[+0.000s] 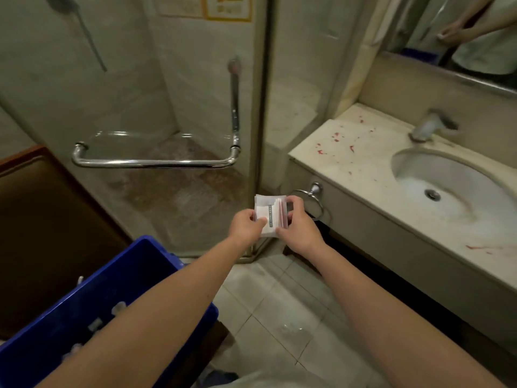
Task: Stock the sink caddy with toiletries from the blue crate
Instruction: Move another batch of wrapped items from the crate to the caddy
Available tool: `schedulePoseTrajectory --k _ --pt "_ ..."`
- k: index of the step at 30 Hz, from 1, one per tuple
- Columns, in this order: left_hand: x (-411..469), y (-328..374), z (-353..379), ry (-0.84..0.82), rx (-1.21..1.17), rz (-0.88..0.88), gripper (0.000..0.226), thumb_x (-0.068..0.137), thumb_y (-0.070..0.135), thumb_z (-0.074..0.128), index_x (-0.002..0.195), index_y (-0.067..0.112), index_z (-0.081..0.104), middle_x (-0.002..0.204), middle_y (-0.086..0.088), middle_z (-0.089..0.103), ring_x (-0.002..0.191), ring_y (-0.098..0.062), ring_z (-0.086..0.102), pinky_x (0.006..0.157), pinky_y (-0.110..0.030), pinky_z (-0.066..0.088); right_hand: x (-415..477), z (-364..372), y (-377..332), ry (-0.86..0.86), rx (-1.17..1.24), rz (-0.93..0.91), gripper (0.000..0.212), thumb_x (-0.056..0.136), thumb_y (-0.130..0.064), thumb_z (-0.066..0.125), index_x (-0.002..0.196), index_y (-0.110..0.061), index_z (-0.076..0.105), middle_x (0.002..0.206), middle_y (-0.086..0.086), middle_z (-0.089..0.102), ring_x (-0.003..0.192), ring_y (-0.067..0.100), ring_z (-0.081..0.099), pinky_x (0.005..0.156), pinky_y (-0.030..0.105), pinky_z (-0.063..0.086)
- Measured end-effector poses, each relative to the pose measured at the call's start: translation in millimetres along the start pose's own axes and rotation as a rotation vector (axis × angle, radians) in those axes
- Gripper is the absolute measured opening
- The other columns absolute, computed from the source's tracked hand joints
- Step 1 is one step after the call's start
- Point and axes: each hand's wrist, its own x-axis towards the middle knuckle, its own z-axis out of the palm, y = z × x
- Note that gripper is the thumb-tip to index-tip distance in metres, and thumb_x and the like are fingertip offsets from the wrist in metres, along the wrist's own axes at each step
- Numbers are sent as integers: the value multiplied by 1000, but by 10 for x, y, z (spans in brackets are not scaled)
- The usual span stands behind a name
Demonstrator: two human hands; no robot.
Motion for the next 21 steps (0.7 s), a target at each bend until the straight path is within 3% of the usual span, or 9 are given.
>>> schedulePoseTrajectory --k 3,7,14,18,21 --pt "-151 226 426 18 108 102 16 86 23 64 101 15 61 84 3 65 82 -20 64 77 -38 52 -185 -421 275 -5 1 0 57 78 -11 66 123 -30 36 101 -1 62 90 22 63 79 40 52" --pt "-389 472 944 -20 256 250 41 84 27 65 118 33 43 82 14 59 74 -6 60 59 -28 43 -438 -921 671 19 -13 29 54 79 -12 65 124 -27 39 112 2 58 96 22 60 79 36 50" --pt "-786 828 1892 -150 413 480 67 83 20 65 137 37 27 103 7 59 87 -19 63 78 -40 52 -898 -1670 1441 133 -11 94 54 81 -14 63 127 -27 38 117 0 56 94 18 59 68 29 44" --pt "-938 959 2432 -229 461 585 51 84 22 66 131 31 47 117 5 61 92 -17 63 82 -36 52 -1175 -2033 1841 223 -7 148 54 80 -12 63 124 -30 38 110 -4 56 88 16 59 60 25 41" --pt "-1080 1078 2844 -303 496 635 49 83 26 67 130 31 54 122 8 60 84 -9 60 78 -29 51 -1424 -2300 2140 291 7 190 54 80 -13 63 124 -30 38 108 -3 57 82 15 59 57 26 41"
